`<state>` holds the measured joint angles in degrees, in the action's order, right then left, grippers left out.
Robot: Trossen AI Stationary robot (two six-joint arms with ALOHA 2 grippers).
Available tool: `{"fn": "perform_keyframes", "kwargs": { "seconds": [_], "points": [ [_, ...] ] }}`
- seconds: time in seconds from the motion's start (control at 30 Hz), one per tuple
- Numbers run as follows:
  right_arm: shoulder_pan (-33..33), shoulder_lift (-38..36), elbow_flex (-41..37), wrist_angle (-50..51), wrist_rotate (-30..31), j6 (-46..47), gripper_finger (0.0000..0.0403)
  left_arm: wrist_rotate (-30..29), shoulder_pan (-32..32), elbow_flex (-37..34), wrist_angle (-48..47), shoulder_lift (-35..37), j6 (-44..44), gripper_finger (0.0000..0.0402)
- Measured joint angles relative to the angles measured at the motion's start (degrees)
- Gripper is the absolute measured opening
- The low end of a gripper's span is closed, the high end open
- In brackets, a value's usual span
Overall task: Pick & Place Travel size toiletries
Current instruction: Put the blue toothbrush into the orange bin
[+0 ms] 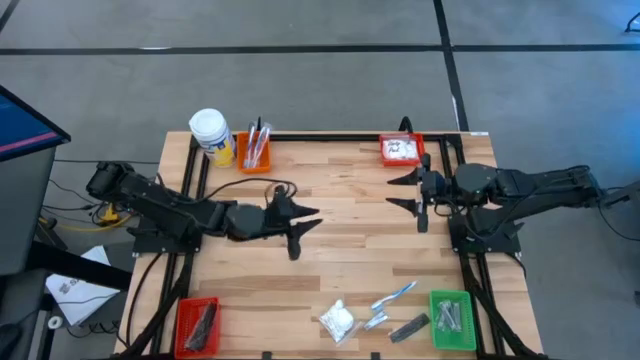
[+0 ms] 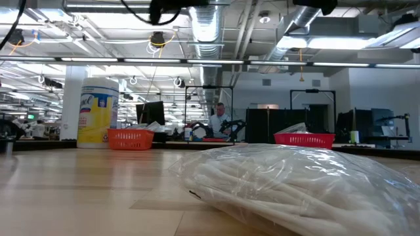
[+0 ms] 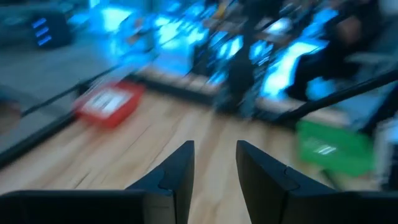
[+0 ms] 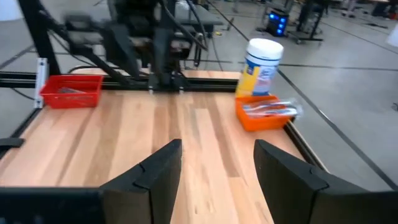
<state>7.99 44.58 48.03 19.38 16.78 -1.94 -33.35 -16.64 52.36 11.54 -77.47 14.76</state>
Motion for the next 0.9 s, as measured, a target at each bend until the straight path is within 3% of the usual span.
{"fn": "perform_keyframes", "kwargs": {
  "seconds": [0.1, 0.2, 0.53, 0.9],
  "points": [
    [-1.6, 0.3, 0.0, 0.0, 0.0, 0.0, 0.0195, 7.2, 0.9, 0.1, 6.6, -0.5, -4.1, 0.0112],
    [-2.6, 1.2, 0.0, -0.1, 0.0, 0.0, 0.0197, 12.0, 0.5, 0.0, 7.2, -0.6, -5.1, 0.0112],
    [-1.8, 6.9, 0.0, -1.7, -0.3, -2.6, 0.0196, 12.4, -1.7, 0.0, 7.4, -0.6, -5.9, 0.0112],
    [4.1, 14.2, 0.0, 0.0, -0.4, -3.0, 0.0194, 12.4, -2.6, 0.0, 7.4, -0.6, -5.8, 0.0112]
  ]
}}
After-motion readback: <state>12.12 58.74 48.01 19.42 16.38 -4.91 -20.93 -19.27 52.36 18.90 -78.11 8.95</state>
